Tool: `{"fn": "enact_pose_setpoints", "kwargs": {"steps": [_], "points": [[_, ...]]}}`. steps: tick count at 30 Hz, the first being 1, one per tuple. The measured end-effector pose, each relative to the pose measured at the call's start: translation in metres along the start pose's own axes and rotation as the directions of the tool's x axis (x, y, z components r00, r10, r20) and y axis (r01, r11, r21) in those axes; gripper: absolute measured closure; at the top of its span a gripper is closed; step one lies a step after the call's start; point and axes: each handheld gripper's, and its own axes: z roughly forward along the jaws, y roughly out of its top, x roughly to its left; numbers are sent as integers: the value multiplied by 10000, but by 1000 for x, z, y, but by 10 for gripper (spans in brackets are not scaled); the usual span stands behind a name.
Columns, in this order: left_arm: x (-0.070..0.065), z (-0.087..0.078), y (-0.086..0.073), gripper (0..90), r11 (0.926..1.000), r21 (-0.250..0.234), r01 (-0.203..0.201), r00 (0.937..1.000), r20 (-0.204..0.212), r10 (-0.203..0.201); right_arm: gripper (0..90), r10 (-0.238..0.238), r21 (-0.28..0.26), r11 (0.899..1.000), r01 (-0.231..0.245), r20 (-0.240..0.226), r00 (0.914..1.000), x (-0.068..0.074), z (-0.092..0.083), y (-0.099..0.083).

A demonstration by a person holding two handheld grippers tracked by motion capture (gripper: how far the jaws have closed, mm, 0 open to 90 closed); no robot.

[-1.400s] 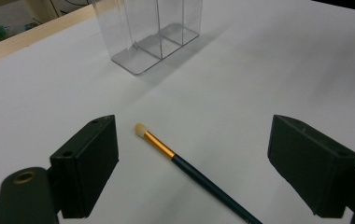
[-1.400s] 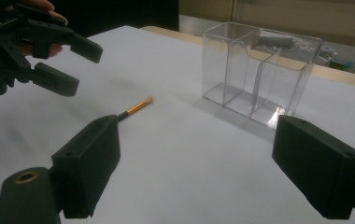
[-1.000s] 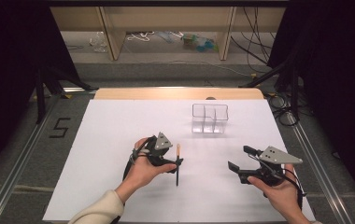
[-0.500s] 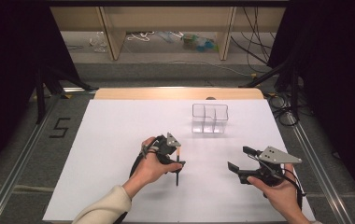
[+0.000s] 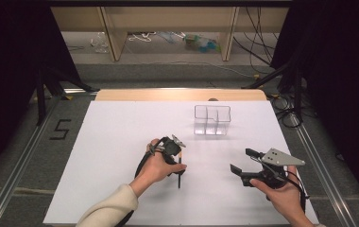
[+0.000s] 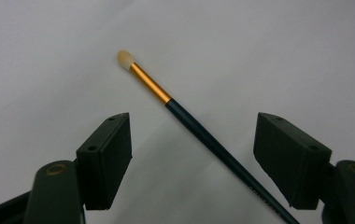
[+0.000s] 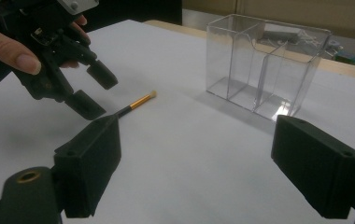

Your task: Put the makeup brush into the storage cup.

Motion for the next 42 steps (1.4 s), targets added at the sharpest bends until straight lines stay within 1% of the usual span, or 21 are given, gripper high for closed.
{"fn": "enact_pose_setpoints", "kwargs": {"steps": [3, 4, 7, 11, 13, 15, 17, 18, 19, 20, 21, 22, 23, 24, 27, 28, 29, 30, 35, 39, 42], "points": [[0, 2, 0, 281, 9997, 187, 137, 9999, -27, -137, 171, 28, -172, 9998, -29, -78, 10000, 0, 2, -1], [1, 3, 0, 282, 9996, 237, 121, 9999, -17, -121, 171, -198, -97, 9998, 199, 70, 9998, -2, 1, 0], [0, 5, 1, 283, 9989, 451, 109, 9999, -22, -108, 173, -43, -20, 10000, 43, -5, 10000, 0, 1, 0], [-1, 7, 2, 284, 9976, 672, 145, 9999, -35, -143, 172, -47, -16, 10000, 47, -3, 10000, 0, 1, 0], [-2, 9, 3, 285, 9971, 747, 117, 9999, -40, -114, 173, -197, -116, 9997, 197, 44, 9998, -2, 1, 0], [-1, 8, 4, 284, 9939, 1085, -214, 9998, -18, 217, 174, -204, -72, 9998, 204, 34, 9998, -2, 1, 0], [-4, 10, 4, 285, 9957, 928, -7, 10000, -90, 15, 174, -202, -71, 9998, 203, 36, 9998, -2, 1, 0], [-4, 10, 5, 285, 9944, 1058, -77, 9999, -72, 86, 174, -204, -63, 9998, 204, 38, 9998, -2, 1, 0], [-3, 10, 5, 286, 9918, 1240, -310, 9995, -34, 317, 174, -200, -65, 9998, 200, 35, 9998, -2, 1, 0], [-4, 12, 5, 287, 9937, 1115, -96, 9999, -56, 103, 174, -197, -223, 9996, 197, -2, 9998, -2, 2, -1], [-4, 12, 5, 288, 9926, 1203, -161, 9998, -69, 170, 174, -216, 58, 9998, 216, 115, 9997, -2, 0, 0], [-5, 13, 5, 289, 9929, 1186, -122, 9999, -74, 132, 174, -221, 68, 9997, 221, 113, 9997, -2, 0, 0], [-5, 13, 5, 291, 9929, 1186, -122, 9999, -74, 132, 174, -221, 68, 9997, 221, 113, 9997, -2, 0, 0], [-5, 15, 5, 291, 9932, 1165, -55, 9999, -99, 67, 174, -198, -214, 9996, 198, -28, 9998, -2, 2, -1], [-5, 16, 4, 300, 9913, 1312, -116, 9999, -46, 123, 174, -197, -214, 9996, 196, -43, 9998, -2, 2, -1], [-4, 17, 3, 302, 9886, 1501, -145, 9999, 22, 144, 174, -226, -210, 9995, 225, -44, 9997, -2, 2, -1], [-4, 17, 3, 303, 9882, 1530, -90, 10000, 48, 84, 175, -218, -211, 9995, 217, -40, 9998, -2, 2, -1], [-5, 18, 3, 305, 9906, 1358, 173, 9998, 34, -180, 175, -246, 86, 9997, 245, 94, 9997, -2, 0, 0], [-2, 18, 3, 316, 9893, 1456, 76, 9999, 132, -96, 175, -258, 91, 9996, 257, 93, 9996, -2, 0, 0], [0, 17, 3, 358, 9870, 1606, -26, 9998, 221, -10, 175, -247, -39, 9997, 247, 12, 9997, -2, 1, -1], [1, 16, 3, 397, 9871, 1588, 207, 9995, 209, -243, 175, -239, -83, 9997, 239, -22, 9997, -2, 2, -1]]}}
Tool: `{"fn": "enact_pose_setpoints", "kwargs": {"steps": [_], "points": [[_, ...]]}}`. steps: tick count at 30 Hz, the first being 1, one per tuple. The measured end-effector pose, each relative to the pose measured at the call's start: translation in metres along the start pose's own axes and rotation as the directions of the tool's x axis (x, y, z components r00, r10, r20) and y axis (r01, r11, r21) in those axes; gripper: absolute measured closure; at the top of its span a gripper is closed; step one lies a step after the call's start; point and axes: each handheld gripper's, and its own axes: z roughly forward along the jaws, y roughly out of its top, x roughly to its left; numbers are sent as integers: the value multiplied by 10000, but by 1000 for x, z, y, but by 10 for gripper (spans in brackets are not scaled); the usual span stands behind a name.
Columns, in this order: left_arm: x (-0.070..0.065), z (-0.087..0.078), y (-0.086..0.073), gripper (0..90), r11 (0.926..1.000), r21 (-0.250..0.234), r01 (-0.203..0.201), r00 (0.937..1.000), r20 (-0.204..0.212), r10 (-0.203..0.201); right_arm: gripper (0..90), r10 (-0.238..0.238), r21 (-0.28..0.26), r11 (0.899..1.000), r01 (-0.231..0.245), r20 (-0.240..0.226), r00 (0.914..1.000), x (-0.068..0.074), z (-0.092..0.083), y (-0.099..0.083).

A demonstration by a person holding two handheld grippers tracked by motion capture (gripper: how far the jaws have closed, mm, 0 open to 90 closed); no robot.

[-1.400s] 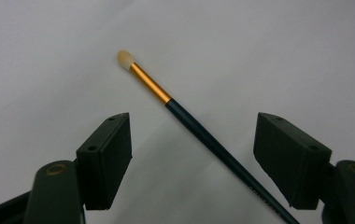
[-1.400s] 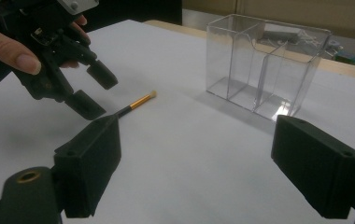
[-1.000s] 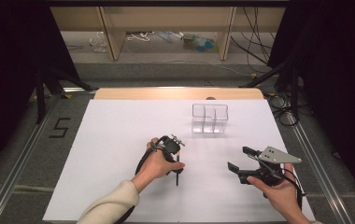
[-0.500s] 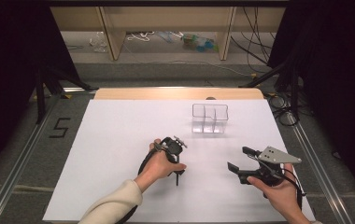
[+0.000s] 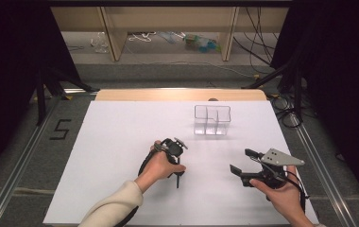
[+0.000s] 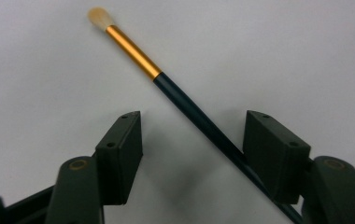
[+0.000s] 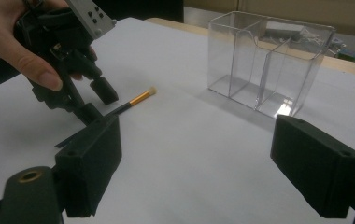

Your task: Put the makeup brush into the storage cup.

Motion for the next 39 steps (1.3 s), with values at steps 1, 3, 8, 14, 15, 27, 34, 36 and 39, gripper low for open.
{"fn": "enact_pose_setpoints", "kwargs": {"steps": [1, 3, 8, 14, 15, 27, 34, 36, 39], "points": [[1, -1, 0, 409, 9999, 85, -97, 10000, 7, 97, 175, 12, -149, 9999, -13, -18, 10000, 0, 1, 0], [2, -1, 0, 432, 9997, 150, -173, 9998, 21, 173, 174, 9, -130, 9999, -8, 4, 10000, 0, 1, 0], [4, -2, 0, 507, 9999, 154, -60, 10000, -27, 60, 175, 13, -131, 9999, -13, 10, 10000, 0, 1, -1], [8, -4, -1, 592, 9997, 236, -25, 10000, -57, 26, 175, 18, -136, 9999, -18, 16, 10000, 0, 1, -1], [8, -4, -1, 600, 9997, 236, -25, 10000, -57, 26, 175, 18, -136, 9999, -18, 16, 10000, 0, 1, -1], [13, -5, -2, 723, 9996, 246, 160, 9998, -95, -158, 175, 266, 54, 9996, -266, -101, 9996, 1, 1, -1], [14, -5, -2, 789, 9992, 327, 222, 9997, -106, -218, 175, 47, 107, 9999, -47, 41, 10000, 0, 0, -1], [14, -6, -1, 798, 9991, 373, 201, 9997, -115, -196, 175, 142, 112, 9998, -142, -1, 9999, 1, 0, -1], [14, -6, -1, 827, 9988, 433, 218, 9996, -170, -210, 175, 61, 33, 10000, -61, 6, 10000, 0, 1, -1]]}}
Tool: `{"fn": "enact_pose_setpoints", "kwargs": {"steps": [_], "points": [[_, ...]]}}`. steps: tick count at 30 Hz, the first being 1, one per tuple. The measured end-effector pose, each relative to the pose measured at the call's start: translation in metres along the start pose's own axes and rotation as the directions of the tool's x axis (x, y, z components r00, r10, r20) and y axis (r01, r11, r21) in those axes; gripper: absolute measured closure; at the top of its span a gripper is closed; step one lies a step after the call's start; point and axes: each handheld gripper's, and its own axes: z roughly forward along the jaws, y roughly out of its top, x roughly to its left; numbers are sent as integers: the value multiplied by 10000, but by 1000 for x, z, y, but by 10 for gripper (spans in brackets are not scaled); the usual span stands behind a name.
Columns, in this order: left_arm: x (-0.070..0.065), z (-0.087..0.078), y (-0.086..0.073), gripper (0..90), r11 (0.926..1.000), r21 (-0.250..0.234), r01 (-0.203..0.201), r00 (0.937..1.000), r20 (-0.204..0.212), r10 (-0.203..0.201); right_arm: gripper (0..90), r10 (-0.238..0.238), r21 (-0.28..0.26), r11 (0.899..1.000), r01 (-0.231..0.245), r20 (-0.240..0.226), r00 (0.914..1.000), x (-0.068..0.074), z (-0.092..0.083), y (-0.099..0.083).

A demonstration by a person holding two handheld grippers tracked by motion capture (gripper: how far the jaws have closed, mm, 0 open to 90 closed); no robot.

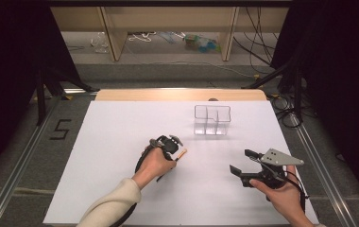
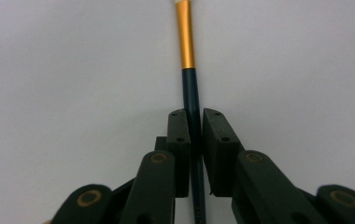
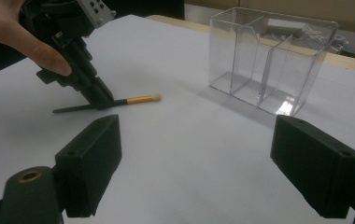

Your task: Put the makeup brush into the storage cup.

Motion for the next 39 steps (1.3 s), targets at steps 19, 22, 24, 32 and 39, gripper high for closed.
{"fn": "enact_pose_setpoints", "kwargs": {"steps": [19, 22, 24, 32, 39], "points": [[-2, -1, 2, 835, 9983, 289, -515, 9985, -156, 520, 176, 213, 27, 9998, -212, -163, 9996, 0, 1, -1], [-2, -1, 2, 835, 9982, 277, -533, 9984, -172, 538, 176, 114, -15, 9999, -114, -102, 9999, 0, 1, -1], [-3, -1, 2, 836, 9984, 243, -516, 9985, -183, 520, 176, 28, -73, 10000, -29, -57, 10000, -1, 1, -1], [-1, -1, 1, 836, 9989, 35, -458, 9989, -98, 458, 177, 43, -78, 10000, -44, -65, 10000, -1, 1, -1], [0, -5, 0, 837, 9984, -60, -566, 9984, -69, 566, 177, 230, 34, 9997, -229, -176, 9996, 0, 1, -1]]}}
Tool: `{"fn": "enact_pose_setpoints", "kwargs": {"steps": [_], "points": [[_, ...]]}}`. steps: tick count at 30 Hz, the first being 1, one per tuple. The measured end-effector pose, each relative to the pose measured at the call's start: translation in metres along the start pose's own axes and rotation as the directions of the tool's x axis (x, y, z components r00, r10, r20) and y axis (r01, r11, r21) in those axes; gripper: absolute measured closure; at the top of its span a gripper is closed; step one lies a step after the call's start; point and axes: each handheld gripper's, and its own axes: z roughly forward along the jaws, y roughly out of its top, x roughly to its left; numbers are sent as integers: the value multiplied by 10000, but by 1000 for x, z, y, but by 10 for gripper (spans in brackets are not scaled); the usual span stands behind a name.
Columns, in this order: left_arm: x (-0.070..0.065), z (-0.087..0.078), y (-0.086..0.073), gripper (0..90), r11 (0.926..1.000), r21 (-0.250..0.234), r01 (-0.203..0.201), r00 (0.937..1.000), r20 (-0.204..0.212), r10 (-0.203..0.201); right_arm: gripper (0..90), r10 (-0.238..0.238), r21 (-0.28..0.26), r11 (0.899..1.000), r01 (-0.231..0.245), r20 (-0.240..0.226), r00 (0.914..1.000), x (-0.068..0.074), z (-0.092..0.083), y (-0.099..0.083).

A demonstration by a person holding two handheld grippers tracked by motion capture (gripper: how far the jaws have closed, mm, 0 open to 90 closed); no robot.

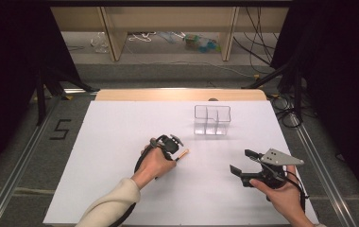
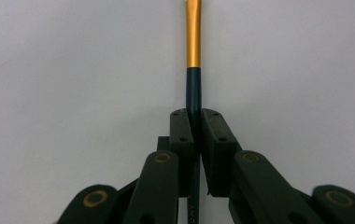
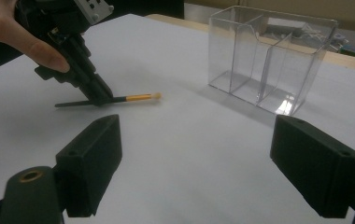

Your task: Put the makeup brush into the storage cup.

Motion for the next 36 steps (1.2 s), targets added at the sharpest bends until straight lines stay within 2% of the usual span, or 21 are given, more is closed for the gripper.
{"fn": "enact_pose_setpoints", "kwargs": {"steps": [1, 9, 10, 11, 12, 14, 16, 17, 19, 21, 23, 27, 30, 31, 33, 36], "points": [[0, 0, 0, 837, 10000, -36, 34, 10000, 6, -34, 177, -182, -107, 9998, 183, 105, 9998, -1, 0, 0], [0, -3, 0, 837, 9996, -286, 49, 10000, 7, -49, 177, -87, -51, 9999, 88, 44, 10000, 0, 0, 0], [-1, -3, 0, 837, 9992, -359, 181, 9998, 33, -180, 177, -137, -81, 9999, 137, 67, 9999, -1, 0, 0], [-1, -4, 0, 837, 9994, -311, 146, 9999, 8, -146, 177, -11, -14, 10000, 11, 2, 10000, 0, 0, 0], [0, -4, 0, 837, 9996, -285, 56, 10000, 1, -56, 178, -179, -110, 9998, 180, 99, 9998, -1, 0, 0], [1, -5, 0, 837, 9996, -285, -84, 10000, -16, 83, 178, -186, -117, 9998, 187, 98, 9998, -1, 0, 0], [0, -5, -1, 837, 9980, -584, 238, 9997, 48, -236, 177, -178, -109, 9998, 179, 97, 9998, -1, 0, 0], [0, -5, -1, 837, 9980, -584, 238, 9997, 48, -236, 177, -178, -109, 9998, 179, 97, 9998, -1, 0, 0], [0, -6, -2, 837, 9977, -649, 214, 9998, 60, -211, 178, -32, -8, 10000, 32, 20, 10000, 0, 0, 0], [2, -9, -2, 837, 9984, -557, -61, 10000, -10, 60, 178, -102, -44, 9999, 102, 60, 9999, -1, 0, 0], [1, -11, -2, 837, 9957, -921, 92, 10000, -25, -95, 178, 5, 0, 10000, -5, 2, 10000, 0, 0, 0], [-1, -14, -2, 837, 9926, -1199, 189, 9998, -61, -197, 178, -126, -80, 9999, 127, 88, 9999, -1, 0, 0], [-2, -16, -2, 837, 9897, -1418, 170, 9998, -28, -176, 177, -167, -106, 9998, 168, 107, 9998, -1, 0, 0], [-3, -17, -1, 837, 9882, -1519, 188, 9998, -12, -193, 178, 13, -5, 10000, -13, 5, 10000, 0, 0, 0], [-3, -19, -1, 837, 9875, -1568, 126, 9999, -31, -132, 178, -131, -83, 9999, 132, 91, 9999, -1, 0, 0], [-3, -20, -1, 837, 9843, -1762, 125, 9999, -69, -140, 178, 14, -10, 10000, -14, 7, 10000, 0, 0, 0]]}}
